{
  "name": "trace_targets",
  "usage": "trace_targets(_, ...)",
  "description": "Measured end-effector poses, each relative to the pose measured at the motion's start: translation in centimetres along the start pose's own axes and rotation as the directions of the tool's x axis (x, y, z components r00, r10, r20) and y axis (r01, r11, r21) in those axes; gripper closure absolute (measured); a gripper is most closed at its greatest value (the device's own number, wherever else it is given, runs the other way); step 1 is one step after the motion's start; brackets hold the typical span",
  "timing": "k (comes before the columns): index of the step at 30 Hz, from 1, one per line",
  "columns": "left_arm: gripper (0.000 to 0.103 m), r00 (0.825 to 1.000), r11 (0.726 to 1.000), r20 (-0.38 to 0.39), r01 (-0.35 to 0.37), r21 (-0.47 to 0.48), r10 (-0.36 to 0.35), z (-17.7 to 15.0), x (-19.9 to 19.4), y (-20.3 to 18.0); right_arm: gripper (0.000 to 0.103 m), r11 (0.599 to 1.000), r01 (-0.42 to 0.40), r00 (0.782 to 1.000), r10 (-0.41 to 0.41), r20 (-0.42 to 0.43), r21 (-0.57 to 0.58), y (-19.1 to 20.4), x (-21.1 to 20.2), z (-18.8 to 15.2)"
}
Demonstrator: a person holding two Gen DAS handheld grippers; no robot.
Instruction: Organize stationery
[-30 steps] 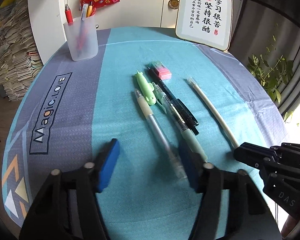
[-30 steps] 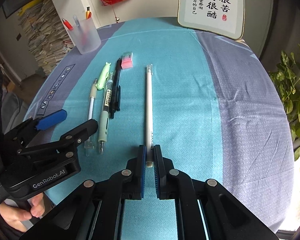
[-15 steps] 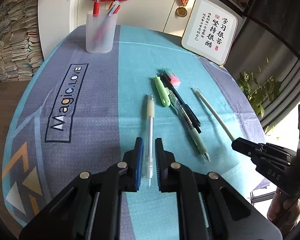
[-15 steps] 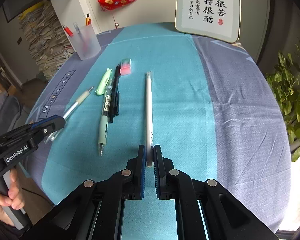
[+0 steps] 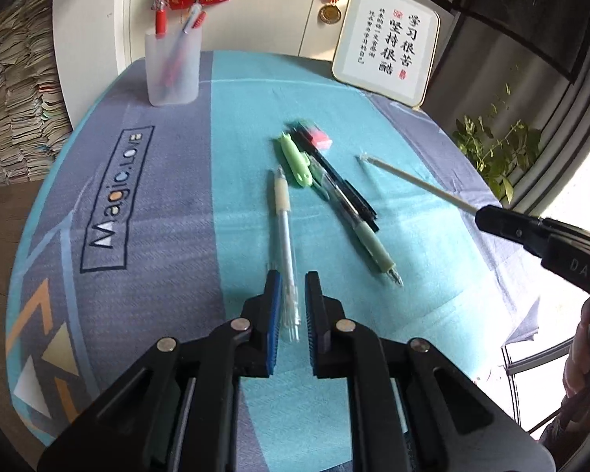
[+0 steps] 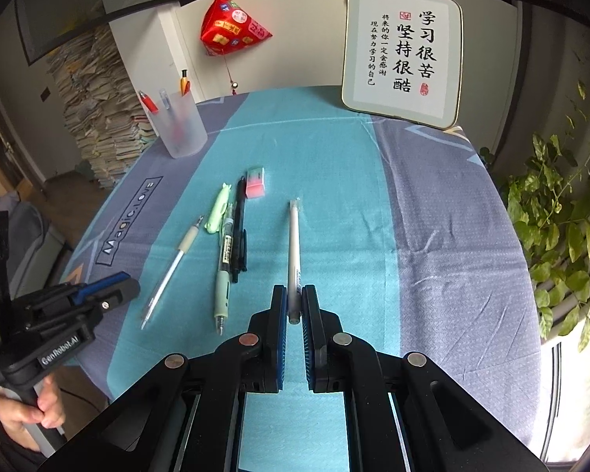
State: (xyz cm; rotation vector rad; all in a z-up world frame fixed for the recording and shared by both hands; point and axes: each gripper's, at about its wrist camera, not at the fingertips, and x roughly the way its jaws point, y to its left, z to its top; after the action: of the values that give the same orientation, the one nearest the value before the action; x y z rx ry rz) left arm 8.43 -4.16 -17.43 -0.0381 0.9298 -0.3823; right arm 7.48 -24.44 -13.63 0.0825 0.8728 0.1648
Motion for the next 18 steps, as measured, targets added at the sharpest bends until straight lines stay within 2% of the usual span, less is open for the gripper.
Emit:
trace_targets(1,0.091,1.0,1.0,0.001,-0.01,0.005,0.01,-0.3,0.4,-0.2,0.095,1.0,0.0,1.0,0.0,-0.003,-0.003,0.1,0.0,0.0)
trace_targets(2,0.078,0.999,0.999,0.029,-0.035,0.016,0.035,-0.5,0.3,-0.4,0.095,1.0,0.0,1.0,0.0,-0.004,-0.005,0.2,0.0,0.0)
trace_targets(3,0.067,0.999,0.999,0.012,-0.05,0.021,0.05,-0.6,0.6,-0.4,0.095,1.0,-0.001,1.0,0.001,-0.006,-0.006,0.3,0.0,-0.1)
trace_targets(4,0.059,0.998,0.999,0.03,-0.049,0.02,0.048,-0.6,0.7,-0.5,0.095,1.0,-0.001,1.0,0.001,-0.007,-0.006,0.4,0.1,-0.1)
trace_targets(5,0.065,0.998,0.999,0.033,-0.046,0.009,0.046,-0.6,0.8,-0.6,0.095,1.0,-0.002,1.0,0.002,-0.009,-0.005,0.4,0.1,-0.1)
trace_targets(6,0.066,0.997,0.998,0.046,-0.062,0.013,0.061,-0.7,0.8,-0.8,0.095,1.0,-0.004,1.0,0.004,-0.009,-0.003,0.4,0.1,-0.1)
trace_targets(7,0.089,0.998,0.999,0.035,-0.049,0.024,0.048,-0.7,1.1,-1.0,0.095,1.0,-0.006,1.0,0.006,-0.006,-0.001,0.3,0.1,-0.1)
trace_targets(9,0.09,0.998,0.999,0.041,-0.045,0.028,0.044,-0.6,1.1,-1.0,0.095,1.0,-0.007,1.0,0.007,-0.006,0.001,0.2,0.1,-0.1)
trace_targets(12,0.091,0.999,1.0,0.039,-0.011,-0.02,0.012,-0.4,0.6,-0.1,0.095,1.0,-0.007,1.0,0.007,-0.001,0.005,0.1,-0.2,0.0)
trace_targets(18,0.091,0.991,1.0,0.131,-0.026,-0.017,0.028,1.3,-3.2,0.8,0.095,1.0,-0.004,1.0,0.004,0.026,0.008,-0.1,-1.3,0.4)
